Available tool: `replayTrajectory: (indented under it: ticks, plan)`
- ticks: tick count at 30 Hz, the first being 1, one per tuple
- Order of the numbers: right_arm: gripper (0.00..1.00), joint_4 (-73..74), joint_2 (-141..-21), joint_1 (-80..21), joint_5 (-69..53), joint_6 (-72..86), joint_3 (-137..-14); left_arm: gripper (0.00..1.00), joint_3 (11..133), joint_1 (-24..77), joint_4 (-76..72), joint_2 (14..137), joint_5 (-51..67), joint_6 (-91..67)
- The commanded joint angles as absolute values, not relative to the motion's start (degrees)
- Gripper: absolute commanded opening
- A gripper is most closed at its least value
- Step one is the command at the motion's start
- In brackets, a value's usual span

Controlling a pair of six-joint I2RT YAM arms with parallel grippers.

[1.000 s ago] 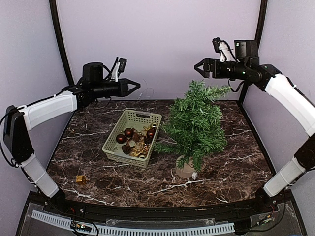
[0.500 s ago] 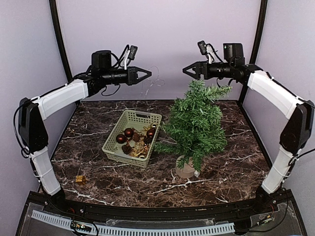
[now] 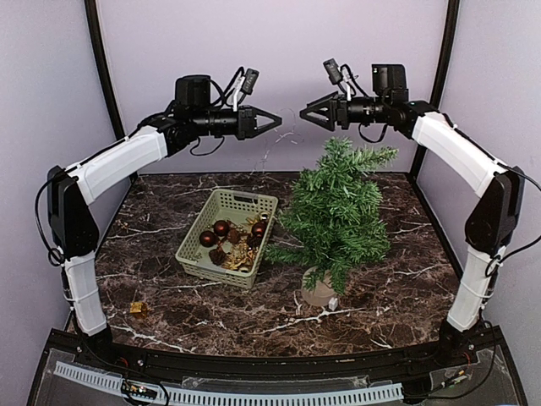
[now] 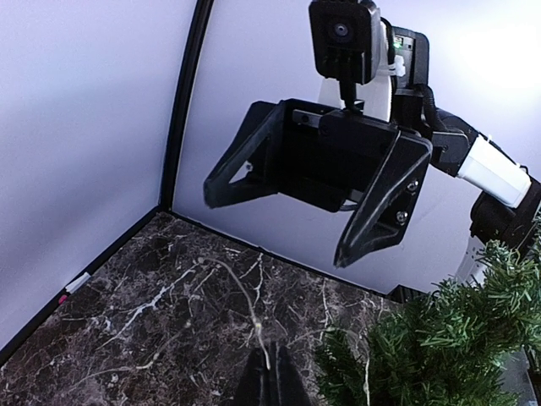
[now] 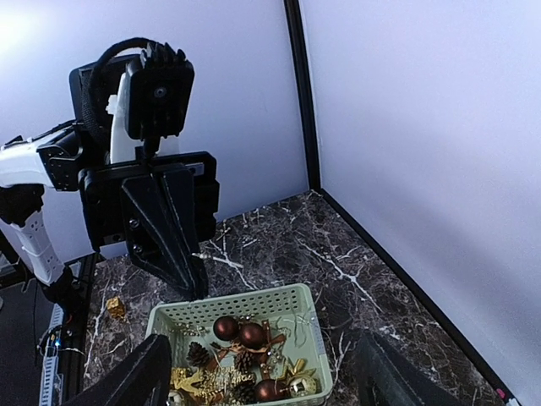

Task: Decorate the small christmas tree
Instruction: Wrap the side of the string light in the gap of the branches.

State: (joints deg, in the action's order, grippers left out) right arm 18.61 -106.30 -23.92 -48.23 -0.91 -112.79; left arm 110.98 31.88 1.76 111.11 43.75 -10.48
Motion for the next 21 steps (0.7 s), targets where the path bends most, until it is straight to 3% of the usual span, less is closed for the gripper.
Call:
replayTrajectory:
  ticks: [1, 6, 11, 14, 17, 20, 21]
  plan:
    - [0.74, 19.5, -108.3, -25.2, -48.2, -3.3, -114.8, 0.0, 114.4, 33.0, 3.7, 111.8, 45.9, -9.0]
    - [0.68, 19.1, -110.7, -25.7, -47.0, -3.4, -115.9, 0.0, 115.7, 34.1, 3.9, 112.7, 47.3, -8.9]
    - [0.52, 17.6, -112.1, -25.9, -47.3, -2.9, -115.9, 0.0, 116.6, 34.6, 4.1, 113.5, 47.7, -9.2]
    - [0.32, 14.3, -111.5, -25.9, -48.2, -1.6, -114.2, 0.0, 116.7, 34.8, 4.2, 113.8, 48.0, -9.5]
    - [0.01, 9.1, -109.1, -25.9, -47.3, 0.0, -110.9, 0.0, 116.6, 34.8, 4.9, 114.1, 47.2, -9.5]
    - [0.0, 4.6, -106.2, -25.9, -43.5, 2.7, -107.7, 0.01, 116.0, 34.7, 6.3, 113.9, 45.2, -9.4]
    - [0.0, 3.6, -105.1, -25.9, -41.9, 3.3, -106.8, 0.12, 115.7, 34.7, 6.7, 113.8, 44.3, -9.5]
